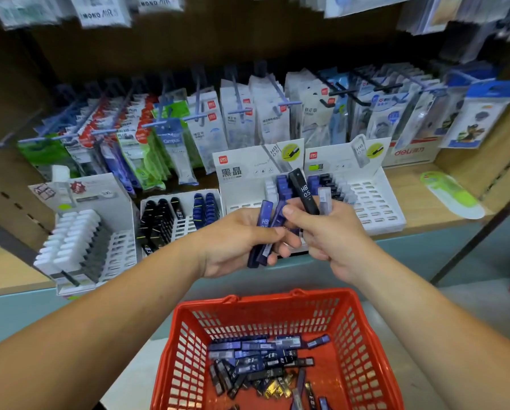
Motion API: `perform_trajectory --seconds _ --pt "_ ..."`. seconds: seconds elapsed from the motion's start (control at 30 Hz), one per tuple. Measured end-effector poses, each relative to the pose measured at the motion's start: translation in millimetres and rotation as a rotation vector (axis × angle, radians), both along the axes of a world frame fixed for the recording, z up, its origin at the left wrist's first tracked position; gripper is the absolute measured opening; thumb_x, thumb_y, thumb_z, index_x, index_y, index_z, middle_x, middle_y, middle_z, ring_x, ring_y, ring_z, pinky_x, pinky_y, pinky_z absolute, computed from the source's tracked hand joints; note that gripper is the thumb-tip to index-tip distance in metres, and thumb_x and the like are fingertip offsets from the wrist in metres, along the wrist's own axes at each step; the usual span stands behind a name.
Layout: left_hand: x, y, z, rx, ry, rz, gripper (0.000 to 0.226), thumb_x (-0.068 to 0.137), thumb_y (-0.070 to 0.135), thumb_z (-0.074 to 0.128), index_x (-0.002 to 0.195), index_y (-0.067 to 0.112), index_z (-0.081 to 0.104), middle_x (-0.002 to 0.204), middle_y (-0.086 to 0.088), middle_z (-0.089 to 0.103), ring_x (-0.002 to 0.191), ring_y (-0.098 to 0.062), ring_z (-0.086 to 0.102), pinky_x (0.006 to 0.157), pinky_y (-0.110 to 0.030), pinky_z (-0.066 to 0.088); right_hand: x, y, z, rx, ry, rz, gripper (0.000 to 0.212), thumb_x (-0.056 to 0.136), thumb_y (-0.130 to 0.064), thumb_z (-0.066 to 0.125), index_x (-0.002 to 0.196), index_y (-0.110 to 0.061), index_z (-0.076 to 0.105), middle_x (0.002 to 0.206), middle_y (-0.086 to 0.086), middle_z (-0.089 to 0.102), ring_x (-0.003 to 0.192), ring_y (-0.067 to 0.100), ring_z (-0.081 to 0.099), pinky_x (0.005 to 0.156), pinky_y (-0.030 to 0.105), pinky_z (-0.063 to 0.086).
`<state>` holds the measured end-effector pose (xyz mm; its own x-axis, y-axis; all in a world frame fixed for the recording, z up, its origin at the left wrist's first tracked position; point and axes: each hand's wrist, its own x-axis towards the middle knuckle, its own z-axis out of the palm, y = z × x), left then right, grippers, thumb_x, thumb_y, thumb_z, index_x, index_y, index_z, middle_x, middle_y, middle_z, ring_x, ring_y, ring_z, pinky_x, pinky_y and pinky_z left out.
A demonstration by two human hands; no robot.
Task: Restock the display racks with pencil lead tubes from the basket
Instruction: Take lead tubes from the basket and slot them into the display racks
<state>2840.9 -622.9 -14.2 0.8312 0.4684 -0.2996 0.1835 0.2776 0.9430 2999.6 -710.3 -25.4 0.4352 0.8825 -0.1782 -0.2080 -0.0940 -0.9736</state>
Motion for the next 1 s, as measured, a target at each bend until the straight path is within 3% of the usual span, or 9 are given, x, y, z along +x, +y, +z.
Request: perform_trajectory --seconds 0.1,0.2,0.3,0.47,0.63,0.73,0.8,0.9,1.0 --pt "-9 7 -2 -0.029 0.010 -0.015 0.022 0.108 0.017 0.048 0.122 0.008 0.063 0.100 -0.016 0.073 0.080 -0.024 0.067 0.073 -0.038 0.061 -8 10 -2 -0.010 -0.021 0.013 0.005 0.093 -0.020 0.075 0.094 -0.018 0.070 0.052 -0.007 0.056 0.037 0.005 0.033 0.044 0.021 0.018" --pt "-15 13 0 -0.031 0.059 -0.012 0.029 0.109 0.027 0.046 0.126 0.009 0.062 0.103 -0.018 0.074 0.077 -0.027 0.069 0.068 -0.042 0.063 -13 18 -5 -0.039 -0.078 0.048 0.009 0.094 -0.027 0.074 0.090 -0.020 0.070 0.048 -0.011 0.047 0.038 0.005 0.031 0.041 0.019 0.023" --pt "-16 25 0 -0.006 0.090 0.192 0.033 0.111 0.030 0.045 0.125 0.006 0.062 0.098 -0.020 0.074 0.072 -0.027 0.071 0.064 -0.040 0.063 -14 27 -5 -0.022 -0.042 0.004 0.011 0.097 -0.024 0.071 0.090 -0.018 0.064 0.052 -0.005 0.034 0.039 0.008 0.024 0.040 0.019 0.019" --pt "-26 39 -5 0.486 0.161 0.434 0.014 0.102 0.023 0.062 0.102 0.012 0.071 0.089 -0.009 0.076 0.057 -0.012 0.061 0.044 -0.026 0.043 -20 41 -8 -0.041 -0.099 -0.062 0.030 0.097 -0.025 0.070 0.070 -0.022 0.056 0.052 -0.004 0.032 0.041 0.011 0.023 0.042 0.021 0.020" --pt "-22 35 -12 0.720 0.177 0.277 0.019 0.083 0.019 0.087 0.097 0.015 0.074 0.080 -0.007 0.074 0.054 -0.018 0.066 0.054 -0.035 0.056 -33 47 -5 -0.042 -0.066 -0.020 0.030 0.098 -0.027 0.068 0.069 -0.023 0.061 0.056 -0.002 0.036 0.040 0.009 0.027 0.041 0.021 0.020" --pt "-25 42 -13 0.520 0.092 0.355 0.012 0.093 0.011 0.075 0.104 0.008 0.075 0.087 -0.016 0.077 0.059 -0.015 0.060 0.050 -0.030 0.052 -32 46 -6 -0.049 -0.043 0.033 0.026 0.101 -0.035 0.064 0.090 -0.012 0.063 0.060 0.000 0.031 0.046 0.013 0.023 0.046 0.026 0.015" --pt "-27 44 -10 0.313 0.037 0.346 0.013 0.099 0.009 0.067 0.110 0.003 0.070 0.092 -0.012 0.078 0.059 -0.011 0.056 0.040 -0.020 0.034 -30 43 -10 -0.095 -0.093 0.070 0.036 0.102 -0.042 0.059 0.105 -0.006 0.065 0.063 0.005 0.049 0.046 0.014 0.034 0.044 0.024 0.020" --pt "-28 44 -9 0.162 -0.045 0.314 0.010 0.102 0.008 0.062 0.110 0.004 0.061 0.077 -0.008 0.070 0.058 -0.010 0.055 0.038 -0.019 0.023 -31 38 -13 -0.113 -0.151 0.182 0.031 0.103 -0.045 0.057 0.111 -0.018 0.069 0.095 0.011 0.077 0.050 0.018 0.047 0.042 0.023 0.023" --pt "-25 43 -11 0.106 -0.056 0.338 0.005 0.103 0.010 0.061 0.098 0.010 0.061 0.076 -0.007 0.060 0.057 -0.010 0.052 0.039 -0.020 0.022 -33 34 -9 -0.107 -0.172 0.257 0.024 0.104 -0.038 0.057 0.115 -0.020 0.067 0.095 0.010 0.078 0.050 0.019 0.049 0.041 0.022 0.021"
